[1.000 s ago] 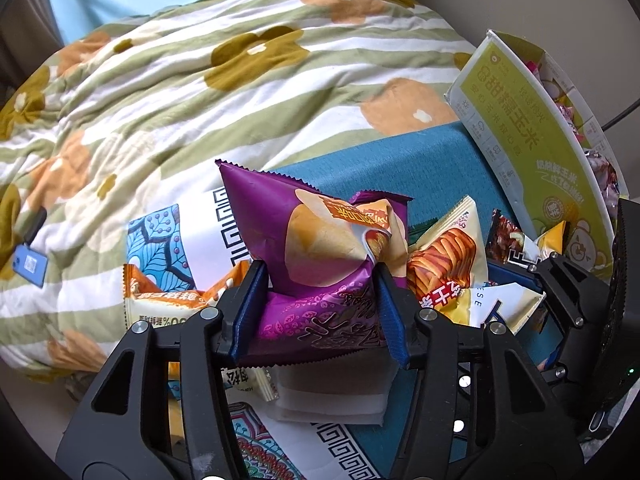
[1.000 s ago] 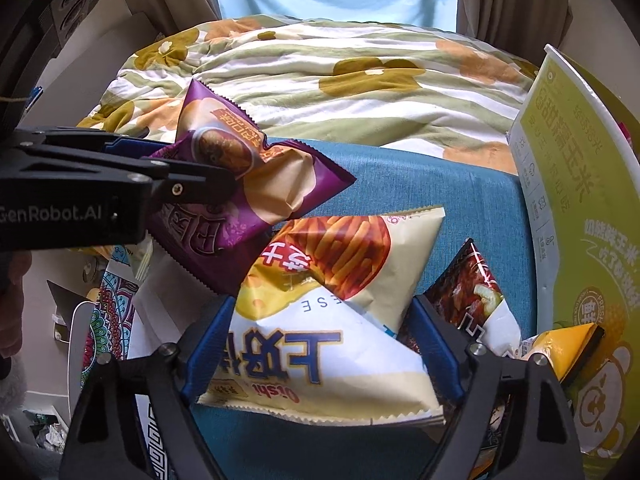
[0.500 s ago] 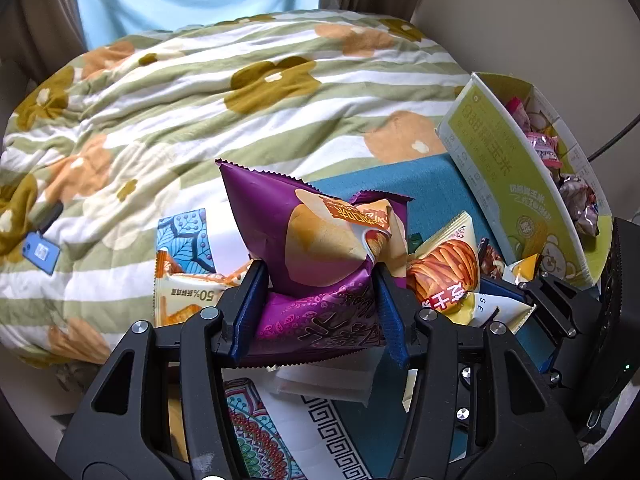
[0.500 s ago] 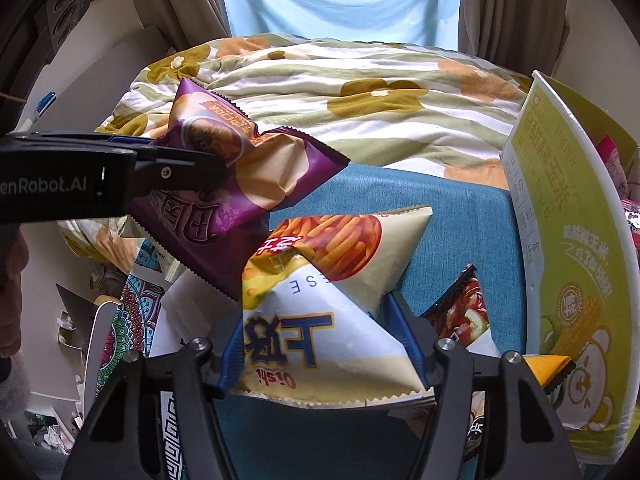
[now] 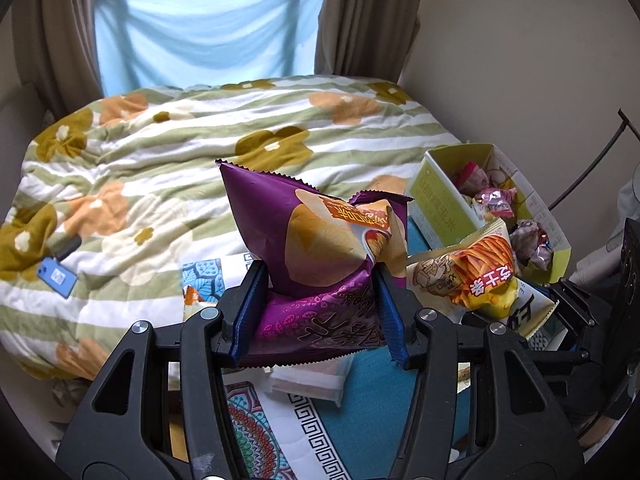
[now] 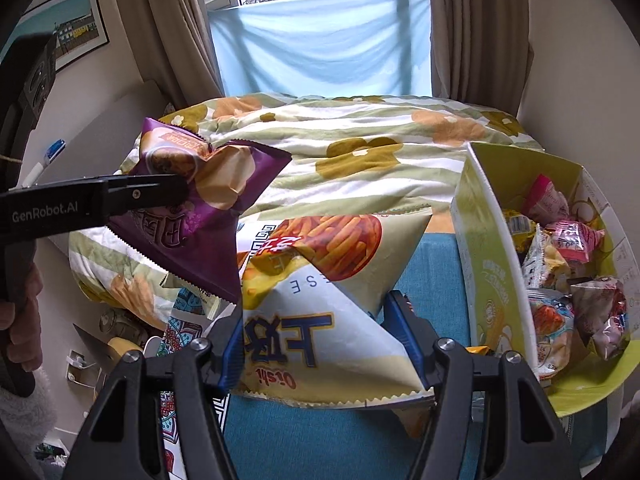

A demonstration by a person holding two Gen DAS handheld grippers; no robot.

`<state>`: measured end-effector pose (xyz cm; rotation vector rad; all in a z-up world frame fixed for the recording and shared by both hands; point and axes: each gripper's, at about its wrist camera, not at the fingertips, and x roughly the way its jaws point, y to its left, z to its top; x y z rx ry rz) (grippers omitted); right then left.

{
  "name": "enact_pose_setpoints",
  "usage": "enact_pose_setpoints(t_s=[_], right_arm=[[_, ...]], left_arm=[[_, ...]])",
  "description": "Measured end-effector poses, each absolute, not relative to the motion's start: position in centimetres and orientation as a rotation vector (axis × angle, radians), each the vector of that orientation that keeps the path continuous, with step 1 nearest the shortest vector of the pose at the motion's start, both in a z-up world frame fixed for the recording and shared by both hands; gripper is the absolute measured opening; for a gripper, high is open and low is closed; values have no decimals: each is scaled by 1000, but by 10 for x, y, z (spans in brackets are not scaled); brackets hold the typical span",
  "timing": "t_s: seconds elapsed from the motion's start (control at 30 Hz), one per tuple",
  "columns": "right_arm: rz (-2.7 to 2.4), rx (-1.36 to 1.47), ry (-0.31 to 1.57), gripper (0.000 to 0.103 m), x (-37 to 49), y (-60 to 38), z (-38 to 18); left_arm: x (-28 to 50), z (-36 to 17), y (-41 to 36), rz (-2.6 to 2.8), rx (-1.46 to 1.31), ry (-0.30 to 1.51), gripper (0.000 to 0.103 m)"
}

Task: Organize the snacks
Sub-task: 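Carry both bags over the box and open both grippers to drop them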

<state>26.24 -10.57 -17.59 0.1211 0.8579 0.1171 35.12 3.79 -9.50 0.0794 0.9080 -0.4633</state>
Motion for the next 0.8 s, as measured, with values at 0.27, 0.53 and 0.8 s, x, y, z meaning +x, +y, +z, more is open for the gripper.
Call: enact_pose_setpoints(t_s=[0.27,0.53,0.8], right_arm=[[3,150,747,59,233,-157,-120],[-51,167,675,59,226,-247,-93],[-51,152,677,60,237,-342,-92]], left_arm=[[340,-67,-11,-505,69,852,49],[350,-70,-116,-540,18,859,49],[376,-108,-241,-556,-10,937,49]])
